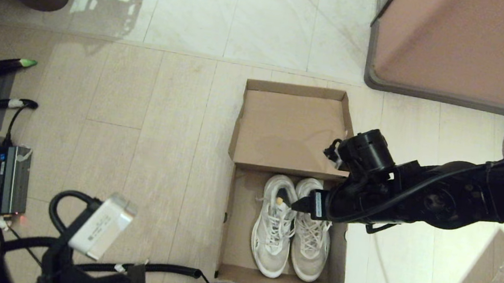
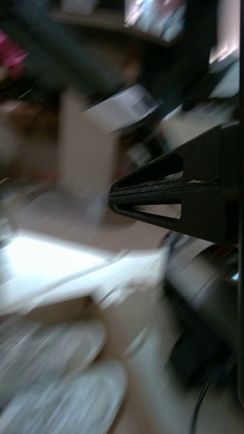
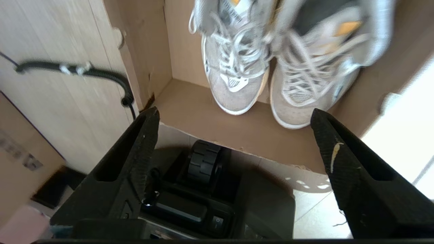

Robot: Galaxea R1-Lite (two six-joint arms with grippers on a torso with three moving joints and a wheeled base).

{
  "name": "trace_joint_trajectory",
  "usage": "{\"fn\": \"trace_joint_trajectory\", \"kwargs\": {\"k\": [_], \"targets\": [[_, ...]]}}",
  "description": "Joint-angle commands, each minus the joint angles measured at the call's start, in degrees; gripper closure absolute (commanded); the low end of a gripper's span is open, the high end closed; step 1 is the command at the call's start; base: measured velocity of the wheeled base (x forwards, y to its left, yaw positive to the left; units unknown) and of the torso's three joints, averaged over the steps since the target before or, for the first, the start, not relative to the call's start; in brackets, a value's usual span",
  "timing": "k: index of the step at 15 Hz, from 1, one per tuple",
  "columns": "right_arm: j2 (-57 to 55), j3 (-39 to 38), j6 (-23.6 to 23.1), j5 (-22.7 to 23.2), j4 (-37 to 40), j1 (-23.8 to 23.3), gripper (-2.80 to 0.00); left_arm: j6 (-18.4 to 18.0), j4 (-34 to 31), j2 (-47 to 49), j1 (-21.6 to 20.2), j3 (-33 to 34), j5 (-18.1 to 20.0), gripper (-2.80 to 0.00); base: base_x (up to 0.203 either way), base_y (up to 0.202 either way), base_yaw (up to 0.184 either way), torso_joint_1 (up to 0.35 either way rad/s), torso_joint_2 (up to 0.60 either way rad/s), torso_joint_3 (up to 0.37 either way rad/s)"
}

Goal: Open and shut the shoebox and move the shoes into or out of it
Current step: Put the shoes into the shoe box

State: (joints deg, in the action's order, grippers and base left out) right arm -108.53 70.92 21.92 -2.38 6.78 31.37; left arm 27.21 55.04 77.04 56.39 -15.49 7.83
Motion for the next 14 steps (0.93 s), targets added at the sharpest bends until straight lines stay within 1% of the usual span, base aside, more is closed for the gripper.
{"fn": "trace_joint_trajectory", "kwargs": {"k": [1,4,7,9,10,11,12,13,14], "targets": [[3.7,-1.9,0.2,0.0,0.1,-0.6,-2.8,1.0,0.3,0.4,3.0,1.0,-0.1,0.0,0.0,0.0,0.0,0.0,0.0,0.0],[3.9,-2.6,0.1,-0.1,0.1,-0.8,-2.8,1.2,0.3,0.4,2.9,1.9,-0.9,0.0,0.0,0.0,0.0,0.0,0.0,0.0],[4.8,-3.3,0.0,-0.2,0.1,-0.8,-2.8,1.0,0.4,4.4,2.9,1.3,-5.3,0.0,0.0,0.0,0.0,0.0,0.0,0.0],[4.7,-3.4,-0.5,-3.8,-0.1,-1.5,-2.8,0.4,0.9,8.7,2.3,0.7,-7.9,0.0,0.0,0.0,0.0,0.0,0.0,0.0],[4.9,-3.3,-0.6,-4.4,-0.1,-3.0,-2.8,-0.1,1.0,10.7,0.7,-0.2,-9.7,0.0,0.0,0.0,0.0,0.0,0.0,0.0],[5.3,-3.0,-0.6,-4.5,-0.1,-5.3,-2.8,-0.3,1.2,12.0,-2.8,-1.8,-10.7,0.0,0.0,0.0,0.0,0.0,0.0,0.0],[5.9,-2.2,-0.5,-4.3,-0.1,-8.3,-2.8,-0.4,1.3,12.8,-7.2,-3.9,-11.0,0.0,0.0,0.0,0.0,0.0,0.0,0.0],[6.4,-0.9,-0.5,-3.0,-0.1,-11.7,-2.8,-0.6,1.3,13.9,-12.3,-7.6,-10.7,0.0,0.0,0.0,0.0,0.0,0.0,0.0],[6.7,0.9,-0.6,0.3,0.0,-15.4,-2.8,-0.7,1.1,15.7,-17.6,-12.5,-9.9,0.0,0.0,0.0,0.0,0.0,0.0,0.0]]}}
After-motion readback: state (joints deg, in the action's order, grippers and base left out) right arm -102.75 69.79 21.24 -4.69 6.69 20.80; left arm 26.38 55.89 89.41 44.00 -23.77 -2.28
